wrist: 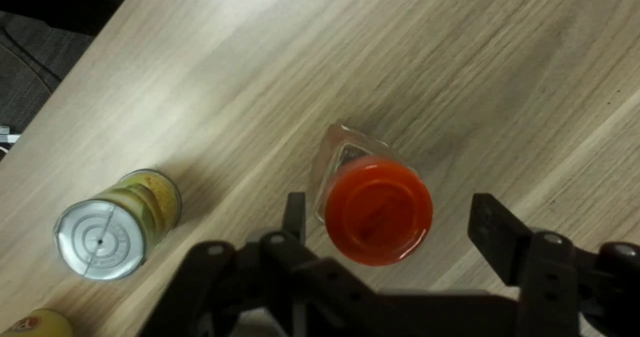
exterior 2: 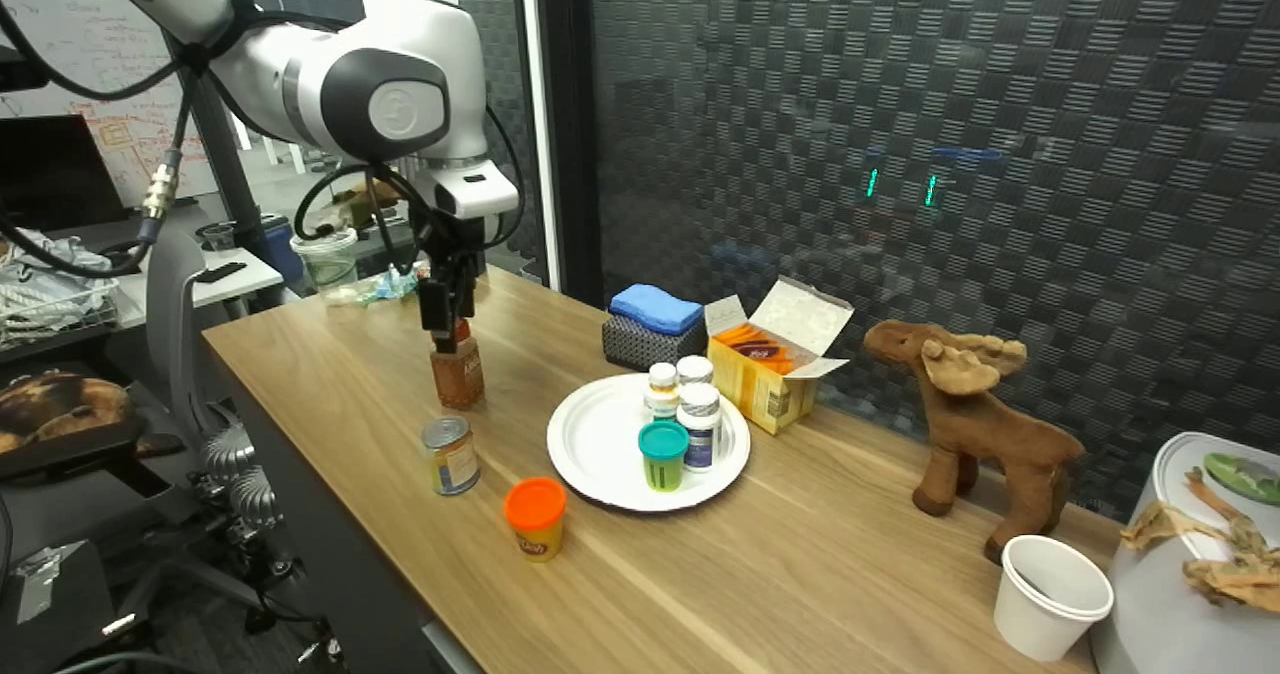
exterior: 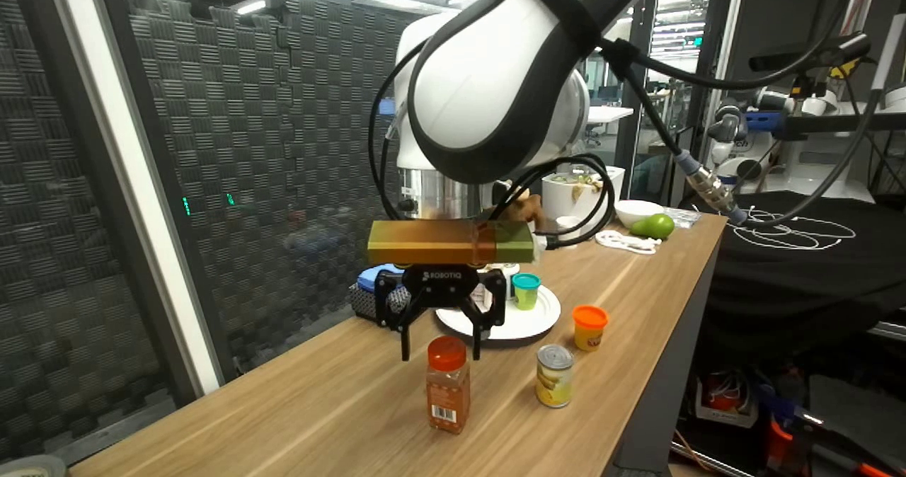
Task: Put the orange object and the bottles on the plate
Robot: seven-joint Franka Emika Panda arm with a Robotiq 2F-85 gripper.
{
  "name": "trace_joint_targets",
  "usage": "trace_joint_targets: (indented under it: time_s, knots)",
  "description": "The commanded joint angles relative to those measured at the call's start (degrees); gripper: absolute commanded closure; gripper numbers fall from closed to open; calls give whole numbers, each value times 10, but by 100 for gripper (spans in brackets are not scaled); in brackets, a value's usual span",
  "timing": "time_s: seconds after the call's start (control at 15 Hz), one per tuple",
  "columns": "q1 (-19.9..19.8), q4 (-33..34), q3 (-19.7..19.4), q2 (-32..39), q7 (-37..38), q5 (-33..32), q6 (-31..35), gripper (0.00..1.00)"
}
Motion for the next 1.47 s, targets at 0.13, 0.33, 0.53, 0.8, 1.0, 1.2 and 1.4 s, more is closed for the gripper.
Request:
trace_joint_targets:
  time_s: [0.13,0.33,0.53,0.8,1.0,1.2,1.4]
  knots:
    - [11,-1,2,6,12,6,5,62]
    - [18,-9,0,-1,20,0,11,75]
    - [23,-14,-5,-10,31,-10,16,75]
    - [21,-14,-23,-35,60,-35,32,75]
    - [16,4,-46,-46,90,-77,25,75]
    - [1,33,-64,-34,101,-111,7,75]
    - [-13,58,-71,-9,95,-115,4,75]
